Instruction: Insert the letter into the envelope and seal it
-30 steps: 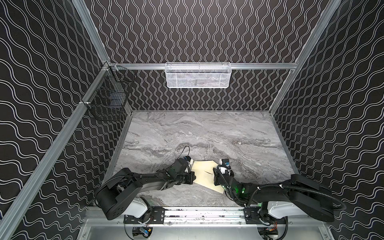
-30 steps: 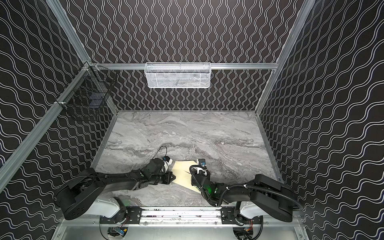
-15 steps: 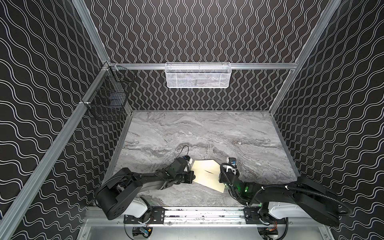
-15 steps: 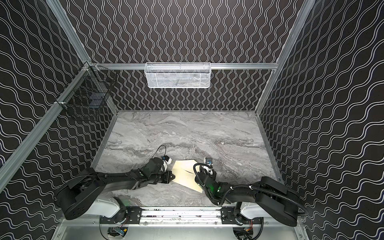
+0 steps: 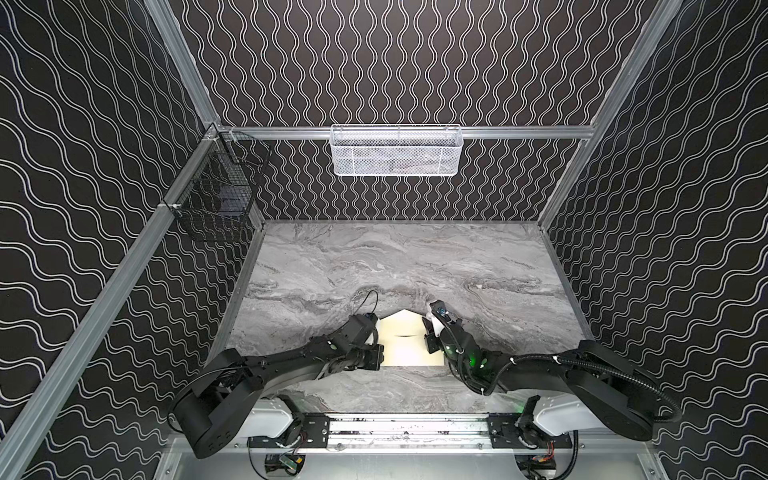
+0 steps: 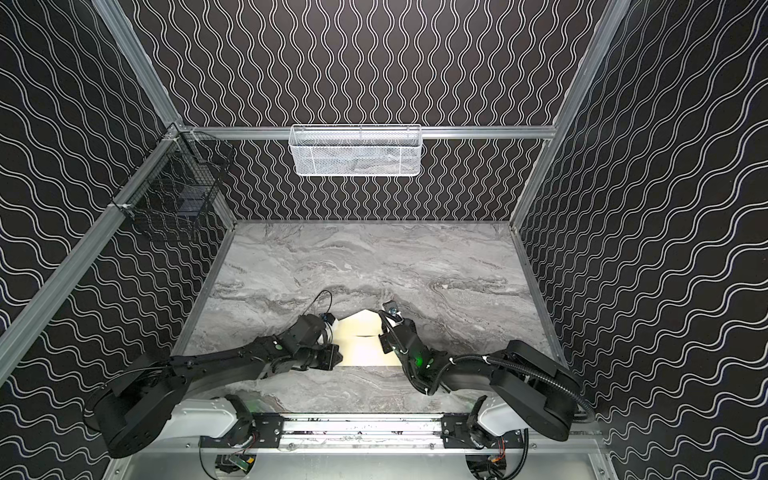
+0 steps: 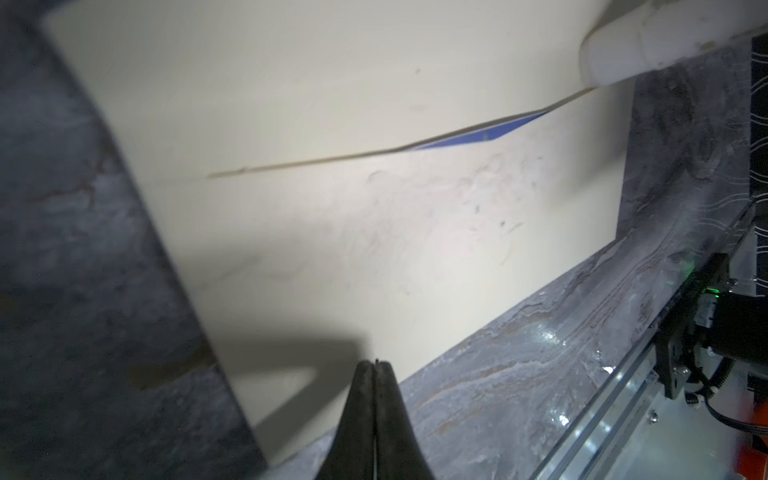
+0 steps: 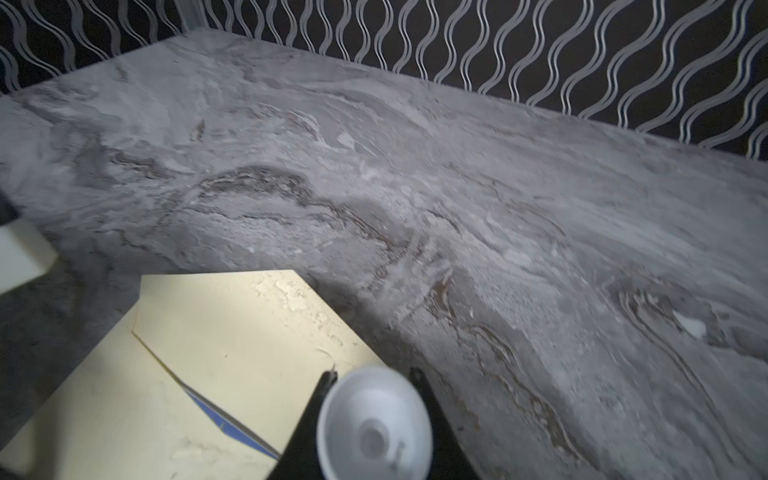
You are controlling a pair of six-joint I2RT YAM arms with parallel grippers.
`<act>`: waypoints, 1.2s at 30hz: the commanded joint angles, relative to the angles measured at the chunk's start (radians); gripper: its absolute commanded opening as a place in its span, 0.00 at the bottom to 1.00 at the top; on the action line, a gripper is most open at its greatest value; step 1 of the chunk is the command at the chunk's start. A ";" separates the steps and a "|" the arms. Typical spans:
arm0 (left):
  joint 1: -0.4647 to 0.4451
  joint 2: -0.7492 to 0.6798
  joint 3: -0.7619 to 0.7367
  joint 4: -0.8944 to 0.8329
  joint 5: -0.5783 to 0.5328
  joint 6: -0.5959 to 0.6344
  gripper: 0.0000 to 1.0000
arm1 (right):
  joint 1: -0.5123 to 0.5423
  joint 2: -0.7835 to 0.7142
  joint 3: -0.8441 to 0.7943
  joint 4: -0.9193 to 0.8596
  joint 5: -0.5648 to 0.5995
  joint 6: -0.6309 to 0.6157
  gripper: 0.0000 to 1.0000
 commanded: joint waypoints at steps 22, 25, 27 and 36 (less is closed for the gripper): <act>0.003 0.007 -0.072 0.002 -0.050 0.003 0.08 | 0.111 0.104 0.035 0.105 -0.106 0.070 0.00; 0.004 0.009 -0.073 -0.015 -0.062 -0.012 0.08 | 0.110 0.136 0.012 0.104 -0.070 0.101 0.00; 0.009 0.010 -0.072 -0.035 -0.076 -0.024 0.07 | 0.108 0.146 -0.006 0.097 -0.032 0.110 0.00; 0.036 0.052 -0.068 -0.052 -0.076 -0.041 0.05 | 0.009 0.107 -0.085 0.057 0.085 0.172 0.00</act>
